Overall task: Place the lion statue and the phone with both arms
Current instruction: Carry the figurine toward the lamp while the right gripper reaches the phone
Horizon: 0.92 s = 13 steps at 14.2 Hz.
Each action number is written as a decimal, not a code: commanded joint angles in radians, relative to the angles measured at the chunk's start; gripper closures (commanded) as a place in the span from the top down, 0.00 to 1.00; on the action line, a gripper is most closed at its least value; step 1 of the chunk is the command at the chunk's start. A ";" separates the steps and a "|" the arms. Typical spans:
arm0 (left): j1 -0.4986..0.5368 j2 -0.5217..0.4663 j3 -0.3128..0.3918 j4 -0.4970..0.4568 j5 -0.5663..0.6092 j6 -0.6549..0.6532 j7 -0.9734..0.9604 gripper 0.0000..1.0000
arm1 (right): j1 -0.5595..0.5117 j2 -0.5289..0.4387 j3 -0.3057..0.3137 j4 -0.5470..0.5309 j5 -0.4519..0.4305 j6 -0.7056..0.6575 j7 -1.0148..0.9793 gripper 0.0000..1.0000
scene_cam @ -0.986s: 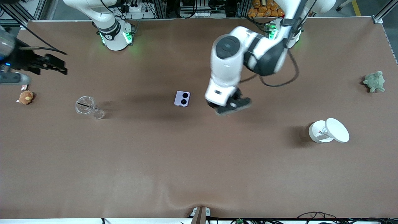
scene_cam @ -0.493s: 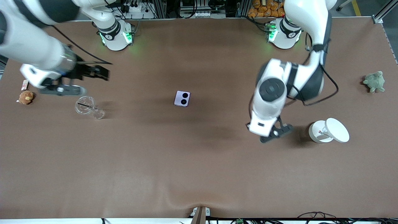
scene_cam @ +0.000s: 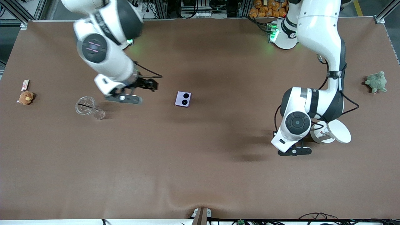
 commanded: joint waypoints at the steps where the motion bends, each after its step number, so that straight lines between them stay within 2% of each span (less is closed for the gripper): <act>1: 0.037 0.033 -0.003 0.020 0.087 0.010 0.082 0.00 | 0.065 0.075 -0.011 -0.009 0.015 0.087 0.092 1.00; 4: 0.092 0.048 -0.013 0.020 0.079 0.091 0.134 0.00 | 0.106 0.103 -0.011 -0.109 0.016 0.269 0.093 1.00; 9: 0.210 0.072 -0.089 0.017 0.007 0.147 0.197 0.00 | 0.158 0.105 -0.009 -0.236 0.022 0.410 0.095 1.00; 13: 0.234 0.081 -0.126 0.017 0.006 0.148 0.216 0.11 | 0.198 0.128 -0.009 -0.299 0.041 0.524 0.098 1.00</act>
